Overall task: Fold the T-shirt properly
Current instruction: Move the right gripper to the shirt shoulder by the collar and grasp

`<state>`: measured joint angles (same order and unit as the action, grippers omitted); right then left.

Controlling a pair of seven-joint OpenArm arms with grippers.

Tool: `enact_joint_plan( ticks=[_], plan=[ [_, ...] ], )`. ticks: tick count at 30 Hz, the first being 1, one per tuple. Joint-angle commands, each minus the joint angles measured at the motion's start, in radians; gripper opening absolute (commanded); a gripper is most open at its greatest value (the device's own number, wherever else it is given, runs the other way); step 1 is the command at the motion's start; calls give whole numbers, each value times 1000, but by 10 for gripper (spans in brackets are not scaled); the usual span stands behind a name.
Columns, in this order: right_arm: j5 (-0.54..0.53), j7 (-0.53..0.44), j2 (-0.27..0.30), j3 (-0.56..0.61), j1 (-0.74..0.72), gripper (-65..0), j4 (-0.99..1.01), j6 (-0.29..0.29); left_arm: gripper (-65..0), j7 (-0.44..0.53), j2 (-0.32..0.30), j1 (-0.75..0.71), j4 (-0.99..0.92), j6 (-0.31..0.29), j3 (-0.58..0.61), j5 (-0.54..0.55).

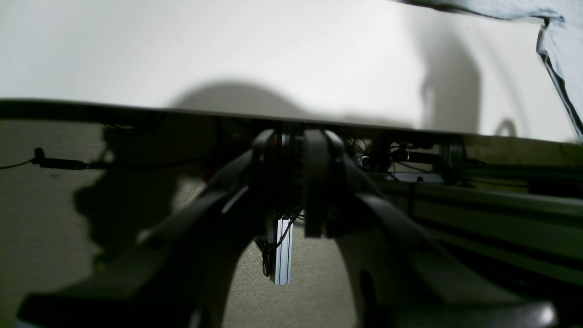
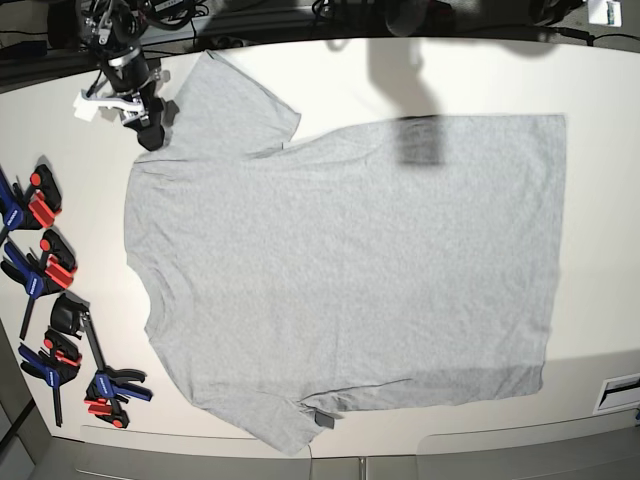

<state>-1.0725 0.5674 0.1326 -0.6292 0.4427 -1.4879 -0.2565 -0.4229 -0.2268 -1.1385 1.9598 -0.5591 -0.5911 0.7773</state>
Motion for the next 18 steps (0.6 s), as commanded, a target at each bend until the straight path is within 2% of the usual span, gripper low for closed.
enact_joint_plan(
  ticks=[1, 5, 12, 18],
  plan=[
    [-1, -10, 11, -19, 0, -350, -11, 4, -550, 2, -4, -19, 13, -11, -10, 10],
    [22, -12, 18, -64, -25, -351, -9, 6, -550, -15, -4, -19, 13, -11, -10, 10],
    [84, 2, 62, -64, -103, -351, 74, 61, -550, -19, -4, -19, 13, -11, -10, 17],
    [98, 25, 64, -63, -144, -351, 144, 64, -550, -22, -4, -19, 13, -11, -10, 18]
  ],
)
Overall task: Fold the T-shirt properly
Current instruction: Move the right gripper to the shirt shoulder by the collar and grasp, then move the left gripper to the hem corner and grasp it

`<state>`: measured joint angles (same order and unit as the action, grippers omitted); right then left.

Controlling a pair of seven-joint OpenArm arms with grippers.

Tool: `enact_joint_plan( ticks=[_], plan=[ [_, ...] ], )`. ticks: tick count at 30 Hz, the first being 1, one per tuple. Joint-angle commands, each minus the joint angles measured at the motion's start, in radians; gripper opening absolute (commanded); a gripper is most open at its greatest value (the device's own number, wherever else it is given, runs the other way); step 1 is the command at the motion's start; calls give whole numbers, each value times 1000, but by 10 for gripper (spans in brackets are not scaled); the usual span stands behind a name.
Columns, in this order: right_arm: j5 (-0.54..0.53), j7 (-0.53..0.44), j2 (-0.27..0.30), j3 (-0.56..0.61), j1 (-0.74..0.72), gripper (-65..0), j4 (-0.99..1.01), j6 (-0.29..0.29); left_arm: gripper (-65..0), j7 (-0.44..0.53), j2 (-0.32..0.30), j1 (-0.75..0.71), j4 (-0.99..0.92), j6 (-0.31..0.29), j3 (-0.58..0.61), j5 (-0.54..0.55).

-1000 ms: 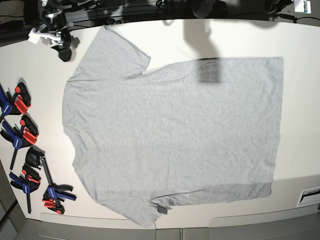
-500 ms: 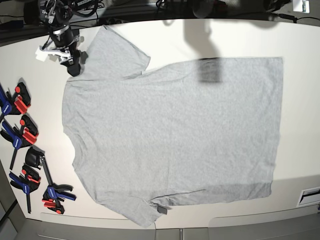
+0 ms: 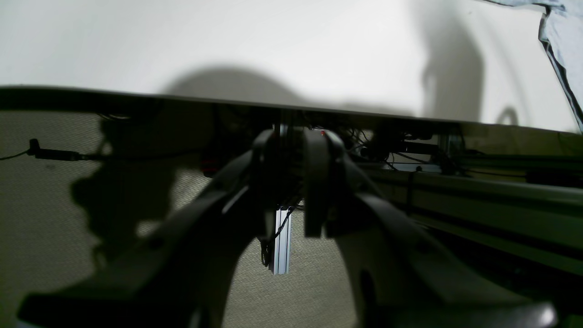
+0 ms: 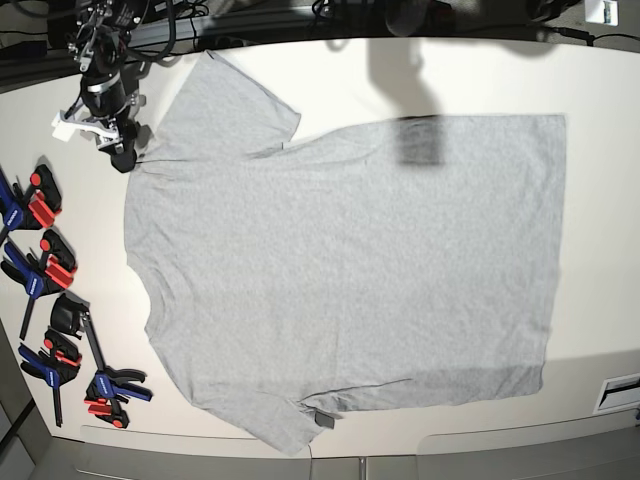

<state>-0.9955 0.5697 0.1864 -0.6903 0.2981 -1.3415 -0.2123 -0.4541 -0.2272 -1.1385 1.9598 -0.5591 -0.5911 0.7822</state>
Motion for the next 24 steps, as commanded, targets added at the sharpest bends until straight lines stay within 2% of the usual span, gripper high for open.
enact_joint_plan(
  ticks=[1, 5, 14, 19, 21, 22, 24],
  plan=[
    [21, 24, 11, -2, -4, -351, -3, 19, -550, 9, -3, -19, 13, -11, -10, 13],
    [58, 47, 12, 4, -34, -351, -3, 19, -550, 5, -3, -19, 13, -11, -10, 13],
    [134, 49, 10, 120, -90, -352, -2, 34, -550, 5, -4, -19, 13, -10, -10, 13],
    [159, 56, 5, 143, -119, -353, -2, 34, -550, 5, -3, -19, 13, -11, -10, 13],
    [159, 56, 5, 143, -119, -383, -2, 34, -550, 6, -3, -19, 13, -10, -10, 13],
    [159, 56, 5, 143, -118, -421, -2, 34, -550, 7, -3, -19, 13, -11, -10, 14],
    [159, 63, 5, 143, -118, -548, -2, 34, -550, 26, -3, -19, 13, -11, -10, 15]
  ],
)
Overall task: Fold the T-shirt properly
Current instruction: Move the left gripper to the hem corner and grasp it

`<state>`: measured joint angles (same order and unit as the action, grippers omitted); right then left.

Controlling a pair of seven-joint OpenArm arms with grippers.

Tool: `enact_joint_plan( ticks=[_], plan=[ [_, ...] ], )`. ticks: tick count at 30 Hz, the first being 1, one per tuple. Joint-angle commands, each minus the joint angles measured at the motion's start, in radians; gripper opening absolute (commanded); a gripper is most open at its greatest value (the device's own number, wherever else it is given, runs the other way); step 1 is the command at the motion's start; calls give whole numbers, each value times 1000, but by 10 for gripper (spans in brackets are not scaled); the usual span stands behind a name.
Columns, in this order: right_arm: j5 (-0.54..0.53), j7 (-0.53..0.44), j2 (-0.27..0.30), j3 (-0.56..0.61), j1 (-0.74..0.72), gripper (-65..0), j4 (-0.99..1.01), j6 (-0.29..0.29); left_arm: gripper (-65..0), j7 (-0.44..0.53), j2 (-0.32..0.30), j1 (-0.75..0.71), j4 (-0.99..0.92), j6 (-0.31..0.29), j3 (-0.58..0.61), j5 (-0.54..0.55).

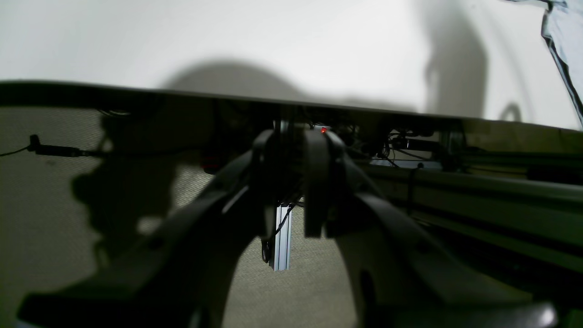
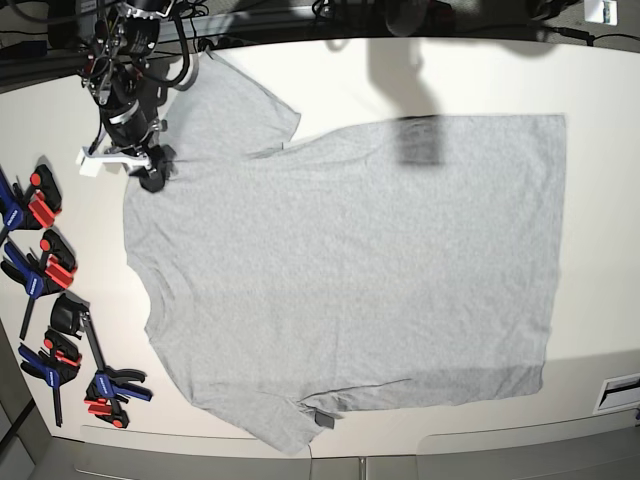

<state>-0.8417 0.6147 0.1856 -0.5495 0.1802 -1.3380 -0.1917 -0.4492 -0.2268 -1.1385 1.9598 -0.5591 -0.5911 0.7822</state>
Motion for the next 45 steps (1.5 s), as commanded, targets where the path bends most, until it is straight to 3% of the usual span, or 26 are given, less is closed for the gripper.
enact_joint_plan(
  ticks=[1, 2, 6, 9, 12, 14, 18, 23, 27, 33, 37, 45],
  plan=[
    [6, 25, 5, 2, 0, -624, -5, 13, -550, 43, -4, -19, 13, -11, -10, 16],
    [9, 32, 5, 2, 0, -650, -5, 13, -550, 68, -4, -19, 13, -11, -10, 16],
    [32, 38, 6, 2, 0, -650, -5, 13, -523, 103, -4, 13, 13, -11, -11, 12],
    [32, 39, 6, 2, 0, -650, -5, 6, -455, 44, -9, 74, 13, 3, -11, 13],
    [32, 40, 6, 2, 0, -650, -5, -38, -453, -61, -28, 161, 12, 122, -11, 34],
    [31, 40, 5, 2, 0, -650, -5, -73, -453, -138, -52, 234, 8, 163, -11, 58],
    [32, 40, 5, 2, 0, -650, -5, -97, -453, -195, -97, 370, -43, 171, -11, 57],
    [58, 37, 5, 2, 0, -650, -5, -97, -450, -218, -120, 522, -245, 187, -12, 77],
    [58, 37, 6, 2, 0, -650, -5, -97, -426, -274, -167, 655, -475, 176, -13, 129],
    [58, 38, 5, 2, 0, -650, -5, -97, -402, -402, -229, 817, -724, 89, -12, 251],
    [58, 39, 5, 2, 0, -650, -5, -97, -402, -473, -230, 839, -796, 49, -7, 322],
    [58, 37, 5, 2, 0, -650, -5, -97, -402, -544, -231, 823, -804, 41, 100, 315]
  ],
)
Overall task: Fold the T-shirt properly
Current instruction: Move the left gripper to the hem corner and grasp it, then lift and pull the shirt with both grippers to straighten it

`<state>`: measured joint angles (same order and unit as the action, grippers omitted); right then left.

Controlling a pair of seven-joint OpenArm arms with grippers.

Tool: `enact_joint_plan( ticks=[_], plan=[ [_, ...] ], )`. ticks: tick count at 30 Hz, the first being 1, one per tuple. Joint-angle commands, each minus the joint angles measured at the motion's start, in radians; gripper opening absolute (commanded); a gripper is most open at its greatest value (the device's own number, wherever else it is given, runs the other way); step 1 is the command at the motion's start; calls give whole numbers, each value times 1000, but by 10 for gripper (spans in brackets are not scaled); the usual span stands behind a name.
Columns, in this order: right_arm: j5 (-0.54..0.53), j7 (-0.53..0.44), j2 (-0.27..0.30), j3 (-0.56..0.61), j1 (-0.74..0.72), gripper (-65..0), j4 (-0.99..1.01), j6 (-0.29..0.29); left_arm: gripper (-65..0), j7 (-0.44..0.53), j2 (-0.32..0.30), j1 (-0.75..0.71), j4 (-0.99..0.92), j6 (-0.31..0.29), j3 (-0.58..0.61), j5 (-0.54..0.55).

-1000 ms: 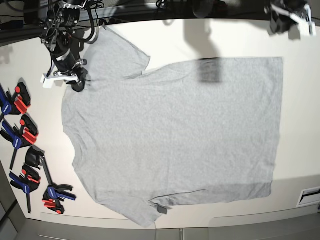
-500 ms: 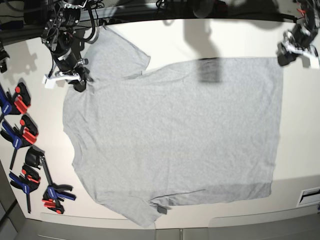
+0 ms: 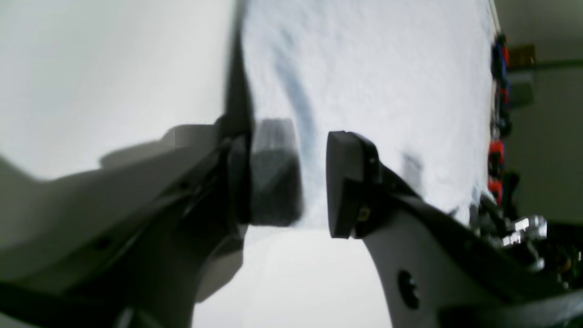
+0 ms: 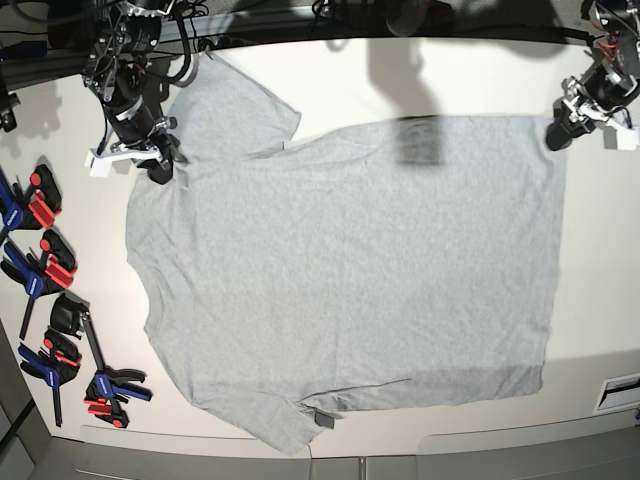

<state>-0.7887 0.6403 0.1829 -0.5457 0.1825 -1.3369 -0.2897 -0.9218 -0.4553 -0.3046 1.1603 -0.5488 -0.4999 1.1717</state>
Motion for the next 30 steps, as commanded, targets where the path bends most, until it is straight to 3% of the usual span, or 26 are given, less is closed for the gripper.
enact_joint_plan(
  ticks=[1, 5, 8, 10, 14, 20, 30],
  plan=[
    [5, 12, 8, -2, -3, -650, -6, 1, -402, -74, -3, -8, -4, 31, 24, -74],
    [5, 11, 8, -2, -3, -650, -6, 2, -416, -51, -4, -5, -4, 31, 36, -83],
    [4, 11, 8, -2, -3, -650, -6, 1, -527, -43, -9, -6, -4, 31, 36, -108],
    [1, 12, 8, -2, -3, -650, -6, -4, -650, -42, -11, -6, -4, 20, 36, -107],
    [1, 20, 8, -2, -2, -650, -8, -71, -650, -43, -11, -9, -4, -11, 35, -108],
    [-2, 98, 9, -29, 16, -650, -29, -78, -650, -54, -19, -49, -1, -48, 27, -104],
    [-68, 120, 14, -154, 192, -650, -202, -100, -650, -72, -19, -188, -1, -93, -189, 47]
  ],
)
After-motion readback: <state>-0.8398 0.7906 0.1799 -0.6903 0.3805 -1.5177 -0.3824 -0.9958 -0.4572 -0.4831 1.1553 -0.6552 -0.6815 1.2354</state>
